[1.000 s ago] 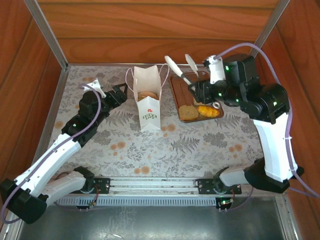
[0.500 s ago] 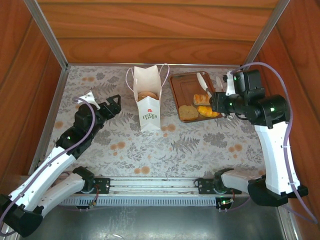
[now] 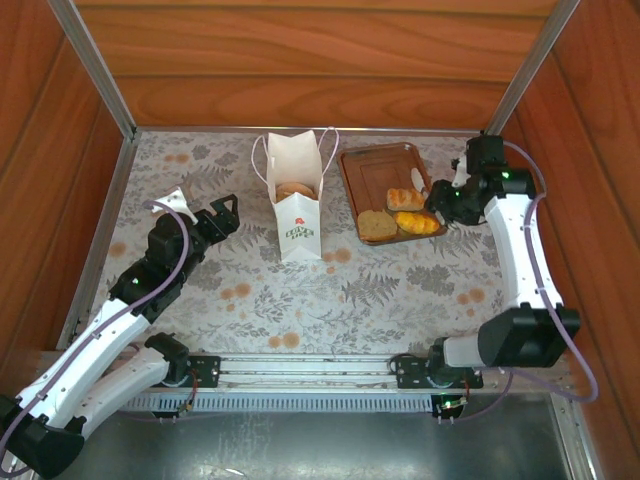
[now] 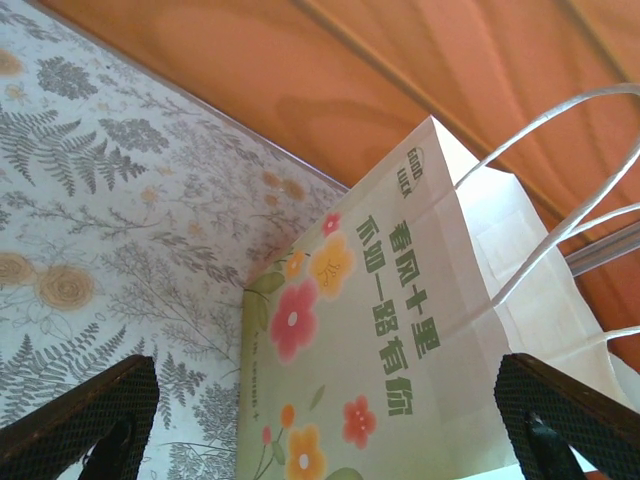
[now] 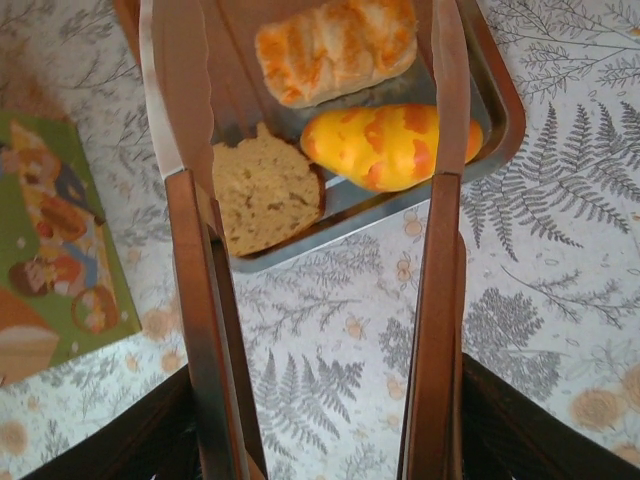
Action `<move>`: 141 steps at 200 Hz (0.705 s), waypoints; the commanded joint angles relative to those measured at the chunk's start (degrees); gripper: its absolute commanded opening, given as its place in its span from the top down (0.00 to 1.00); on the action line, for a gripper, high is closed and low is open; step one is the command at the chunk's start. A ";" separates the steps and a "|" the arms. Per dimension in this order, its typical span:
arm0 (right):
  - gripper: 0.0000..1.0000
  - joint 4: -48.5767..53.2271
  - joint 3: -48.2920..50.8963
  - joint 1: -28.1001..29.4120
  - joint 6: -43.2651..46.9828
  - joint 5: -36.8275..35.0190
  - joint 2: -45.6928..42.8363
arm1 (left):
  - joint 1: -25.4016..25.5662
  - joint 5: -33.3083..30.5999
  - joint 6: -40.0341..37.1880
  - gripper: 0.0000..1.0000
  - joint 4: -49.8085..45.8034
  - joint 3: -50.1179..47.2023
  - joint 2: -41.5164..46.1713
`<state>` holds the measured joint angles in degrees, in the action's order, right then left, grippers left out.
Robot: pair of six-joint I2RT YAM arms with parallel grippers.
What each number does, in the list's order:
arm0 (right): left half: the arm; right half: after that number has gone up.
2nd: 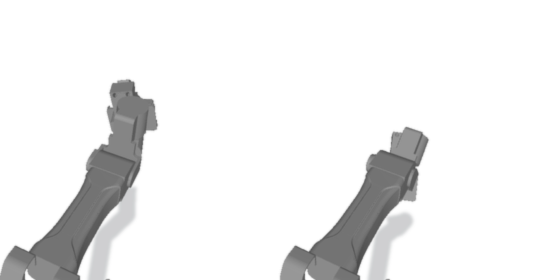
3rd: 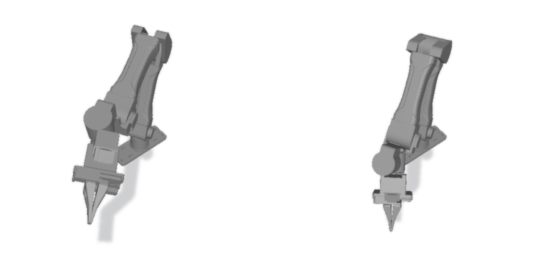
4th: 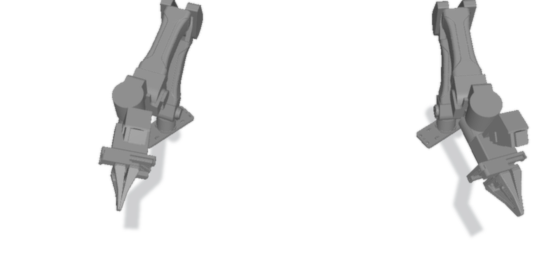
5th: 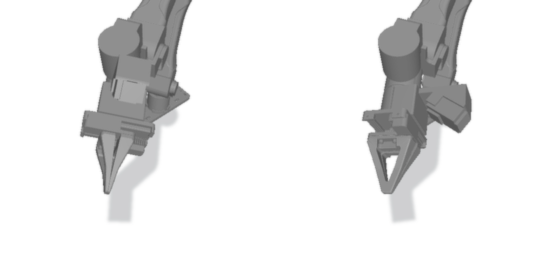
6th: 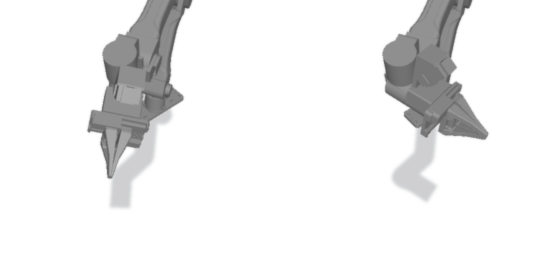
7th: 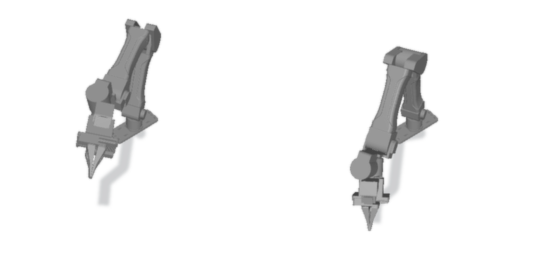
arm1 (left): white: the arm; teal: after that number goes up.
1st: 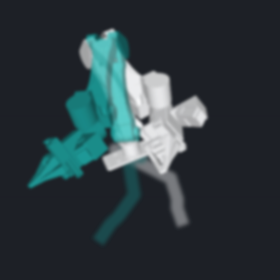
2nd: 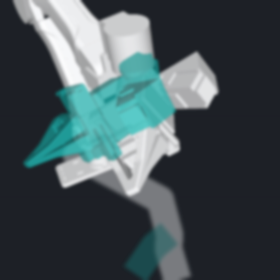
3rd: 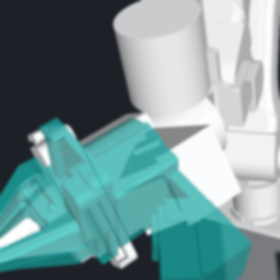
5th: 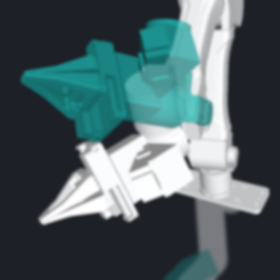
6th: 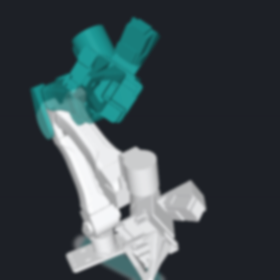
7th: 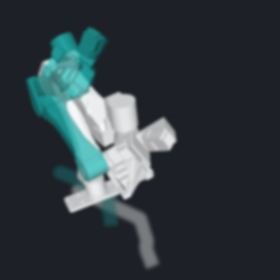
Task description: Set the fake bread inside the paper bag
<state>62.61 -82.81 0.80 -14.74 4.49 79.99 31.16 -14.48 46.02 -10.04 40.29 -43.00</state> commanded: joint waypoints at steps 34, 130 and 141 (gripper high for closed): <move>0.39 -13.13 4.79 -5.65 -2.91 8.50 6.54 | -0.20 -2.30 -3.75 0.07 -0.81 0.11 -1.07; 0.40 -13.88 4.13 -6.42 -3.01 13.79 17.45 | -0.83 -2.60 -5.33 0.06 -0.29 1.36 -4.52; 0.40 -13.57 4.06 -6.46 -3.01 13.71 18.04 | -0.89 -2.57 -5.41 0.06 -0.24 1.45 -4.81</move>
<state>49.10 -77.95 -5.28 -17.45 15.75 96.38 30.68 -16.45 41.87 -10.24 40.32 -47.29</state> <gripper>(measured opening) 0.605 0.938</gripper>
